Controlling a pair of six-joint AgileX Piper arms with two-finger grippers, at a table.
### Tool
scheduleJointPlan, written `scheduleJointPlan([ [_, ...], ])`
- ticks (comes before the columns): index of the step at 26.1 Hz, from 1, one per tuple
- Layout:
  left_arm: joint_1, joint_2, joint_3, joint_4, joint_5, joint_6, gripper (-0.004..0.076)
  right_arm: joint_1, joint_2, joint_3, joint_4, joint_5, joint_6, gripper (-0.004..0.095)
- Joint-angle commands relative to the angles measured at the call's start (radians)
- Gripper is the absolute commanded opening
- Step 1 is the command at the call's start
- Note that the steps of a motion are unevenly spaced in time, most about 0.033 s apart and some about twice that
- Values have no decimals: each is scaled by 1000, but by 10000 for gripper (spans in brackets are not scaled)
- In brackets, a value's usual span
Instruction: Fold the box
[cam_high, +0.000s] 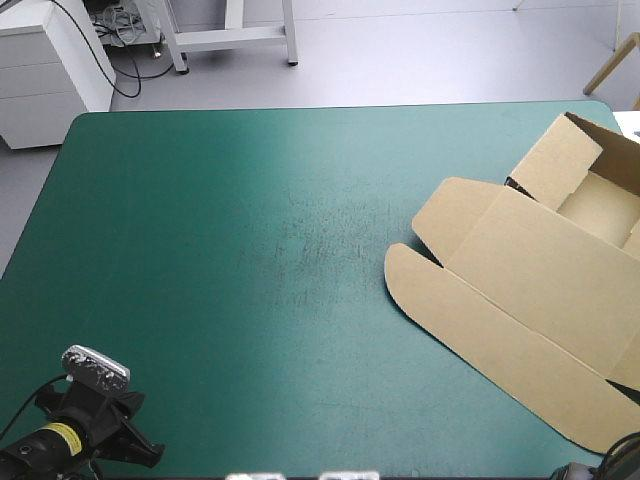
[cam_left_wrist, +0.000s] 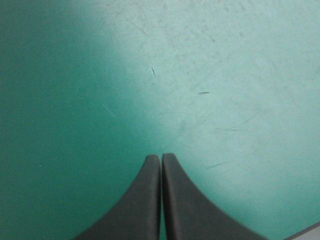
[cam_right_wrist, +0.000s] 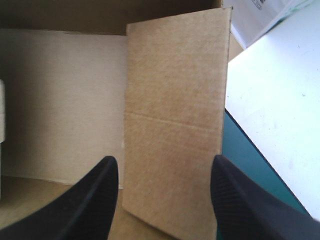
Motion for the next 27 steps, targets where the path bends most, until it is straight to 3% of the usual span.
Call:
scheduleJointPlan([
  [1,-2,8,-23,-1,-44,-10,-10,-6,-132,-9,79,-23,-73,509],
  [8,-2,8,-23,-1,-44,-10,-10,-6,-338,168,241,-23,-75,507],
  [11,-2,8,-23,-1,-42,-10,-10,-6,-466,299,277,-23,-119,460],
  [14,-2,8,-23,-1,-42,-10,-10,-6,-589,443,279,-23,-159,320],
  [17,-2,8,-23,-1,-42,-10,-10,9,-727,585,279,-42,-205,115],
  [20,-2,8,-23,-1,-42,-10,-10,105,-893,730,271,-81,-264,-16],
  [27,-2,8,-23,-1,-40,-10,-10,406,-1164,949,181,-101,-369,-18],
])
